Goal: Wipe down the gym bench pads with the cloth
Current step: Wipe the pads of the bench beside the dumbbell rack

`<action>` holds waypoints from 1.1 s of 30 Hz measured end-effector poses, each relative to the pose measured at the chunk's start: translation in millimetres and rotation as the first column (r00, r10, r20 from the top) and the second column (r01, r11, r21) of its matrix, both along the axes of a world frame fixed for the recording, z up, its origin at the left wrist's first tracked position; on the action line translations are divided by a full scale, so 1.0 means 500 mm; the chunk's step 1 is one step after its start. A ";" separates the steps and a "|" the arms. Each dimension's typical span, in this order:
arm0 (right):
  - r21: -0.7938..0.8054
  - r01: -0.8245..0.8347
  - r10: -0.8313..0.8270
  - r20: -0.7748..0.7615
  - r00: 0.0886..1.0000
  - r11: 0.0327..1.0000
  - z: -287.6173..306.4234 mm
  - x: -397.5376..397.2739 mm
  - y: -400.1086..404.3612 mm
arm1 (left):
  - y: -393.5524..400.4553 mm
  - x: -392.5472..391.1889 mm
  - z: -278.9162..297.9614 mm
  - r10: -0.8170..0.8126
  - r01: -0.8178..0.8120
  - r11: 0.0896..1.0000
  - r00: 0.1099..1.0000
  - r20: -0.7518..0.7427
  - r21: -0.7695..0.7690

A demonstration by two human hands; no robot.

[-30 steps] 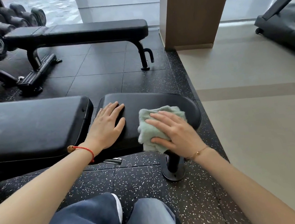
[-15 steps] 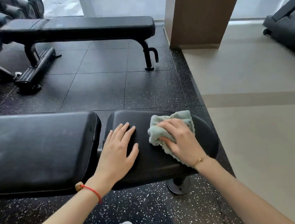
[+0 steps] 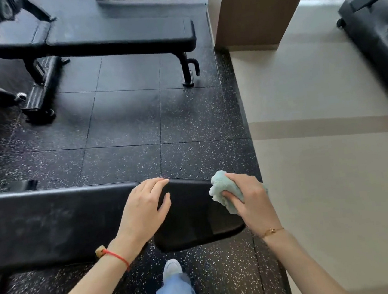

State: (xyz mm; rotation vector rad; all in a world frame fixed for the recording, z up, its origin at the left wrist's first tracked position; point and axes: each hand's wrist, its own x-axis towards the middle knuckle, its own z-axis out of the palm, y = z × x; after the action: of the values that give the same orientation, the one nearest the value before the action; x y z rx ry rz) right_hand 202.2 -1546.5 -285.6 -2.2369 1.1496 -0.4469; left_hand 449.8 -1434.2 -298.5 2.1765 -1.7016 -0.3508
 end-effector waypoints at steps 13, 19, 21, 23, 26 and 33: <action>-0.089 0.083 -0.088 -0.053 0.995 0.993 0.421 -0.102 -0.063 | -0.039 -0.031 0.443 0.076 -0.075 0.997 0.997 0.025 -0.009; -0.074 0.056 -0.059 -0.047 0.997 0.996 0.461 -0.202 -0.210 | -0.152 -0.151 0.482 0.144 -0.144 0.989 0.989 0.012 -0.023; -0.069 0.022 -0.026 -0.054 0.998 0.997 0.478 -0.241 -0.269 | -0.203 -0.202 0.492 0.194 -0.194 0.980 0.981 0.008 -0.036; -0.079 -0.015 0.009 -0.083 0.997 0.997 0.493 -0.274 -0.332 | -0.254 -0.249 0.502 0.234 -0.234 0.971 0.972 -0.016 -0.048; -0.071 -0.056 0.049 -0.089 0.995 0.996 0.508 -0.310 -0.420 | -0.328 -0.308 0.517 0.278 -0.280 0.957 0.960 -0.041 -0.072; -0.069 -0.159 0.155 -0.060 0.986 0.985 0.517 -0.288 -0.566 | -0.419 -0.350 0.532 0.365 -0.368 0.929 0.928 -0.073 -0.036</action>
State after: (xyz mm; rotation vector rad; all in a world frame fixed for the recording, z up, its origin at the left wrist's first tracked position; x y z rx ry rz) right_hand 58.2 -1829.6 -27.3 -2.3958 0.9878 -0.3715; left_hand 274.6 -1643.6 -32.4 2.3562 -1.2181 -0.2708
